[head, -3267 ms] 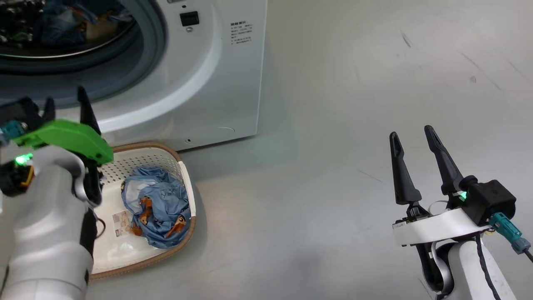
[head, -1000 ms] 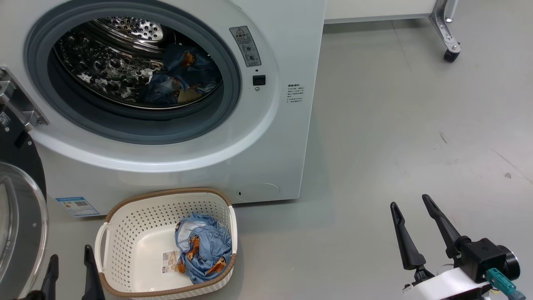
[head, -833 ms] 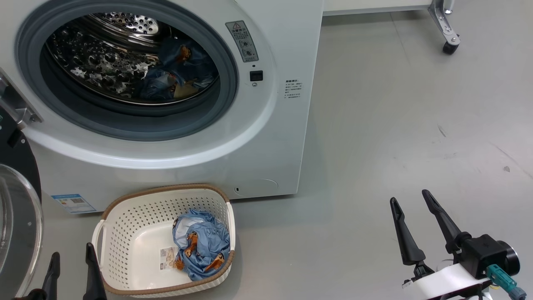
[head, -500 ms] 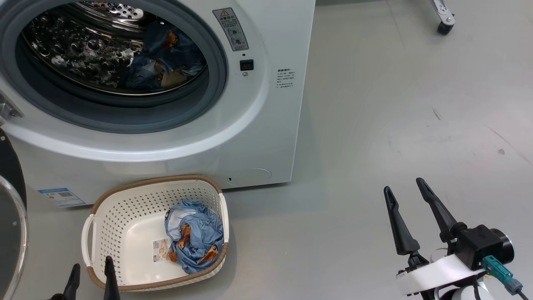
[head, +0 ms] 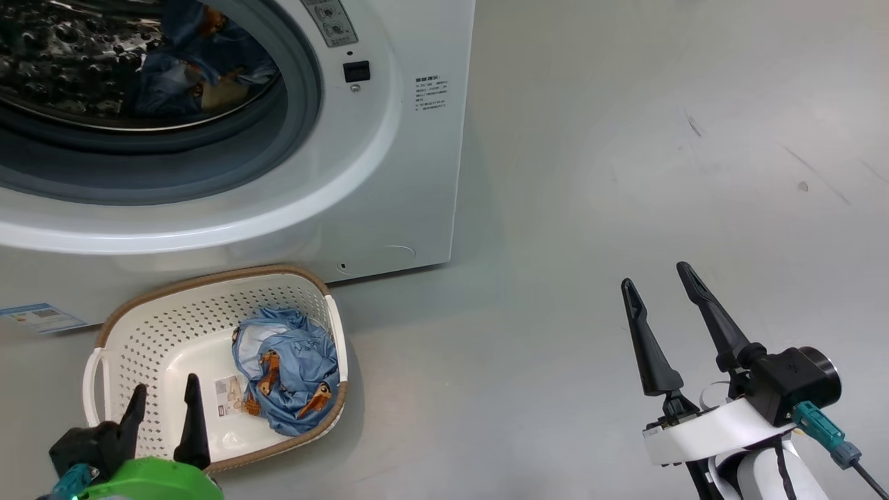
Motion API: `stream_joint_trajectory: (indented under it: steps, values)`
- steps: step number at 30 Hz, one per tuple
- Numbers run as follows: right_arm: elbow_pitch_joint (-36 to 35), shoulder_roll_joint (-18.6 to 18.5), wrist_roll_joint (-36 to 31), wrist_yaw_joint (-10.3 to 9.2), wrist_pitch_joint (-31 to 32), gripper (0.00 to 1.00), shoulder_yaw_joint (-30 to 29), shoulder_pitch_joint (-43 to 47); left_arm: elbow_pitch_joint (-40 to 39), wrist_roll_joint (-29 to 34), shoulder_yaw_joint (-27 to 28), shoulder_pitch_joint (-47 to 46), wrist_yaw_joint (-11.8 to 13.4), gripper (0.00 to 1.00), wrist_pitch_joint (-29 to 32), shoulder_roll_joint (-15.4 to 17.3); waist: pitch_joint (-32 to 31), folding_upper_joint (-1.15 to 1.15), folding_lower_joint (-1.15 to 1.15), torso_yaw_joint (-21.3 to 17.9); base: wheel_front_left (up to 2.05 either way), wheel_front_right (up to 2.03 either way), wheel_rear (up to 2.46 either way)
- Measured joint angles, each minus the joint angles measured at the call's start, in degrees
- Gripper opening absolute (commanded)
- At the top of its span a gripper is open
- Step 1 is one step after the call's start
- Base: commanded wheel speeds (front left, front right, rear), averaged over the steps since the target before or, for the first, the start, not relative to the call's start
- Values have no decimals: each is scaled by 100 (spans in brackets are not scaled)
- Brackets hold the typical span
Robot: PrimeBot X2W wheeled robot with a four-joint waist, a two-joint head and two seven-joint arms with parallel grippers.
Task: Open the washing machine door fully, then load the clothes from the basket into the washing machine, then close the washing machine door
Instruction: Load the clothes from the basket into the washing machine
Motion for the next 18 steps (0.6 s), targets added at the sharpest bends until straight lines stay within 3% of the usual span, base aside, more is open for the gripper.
stream_joint_trajectory:
  steps: [13, 18]
  values:
    - [-166, 129, -10, 0, 0, 100, 113, -347, 46, -286, -24, -626, 10, 100, 1133, 0, 826, 0, 0, -436, 0, 0, 0]
    - [-240, 179, -51, 0, 0, 100, 146, -538, 279, -312, -9, -912, 90, 100, 1583, 159, 1208, 0, 1, -567, 0, 0, 0]
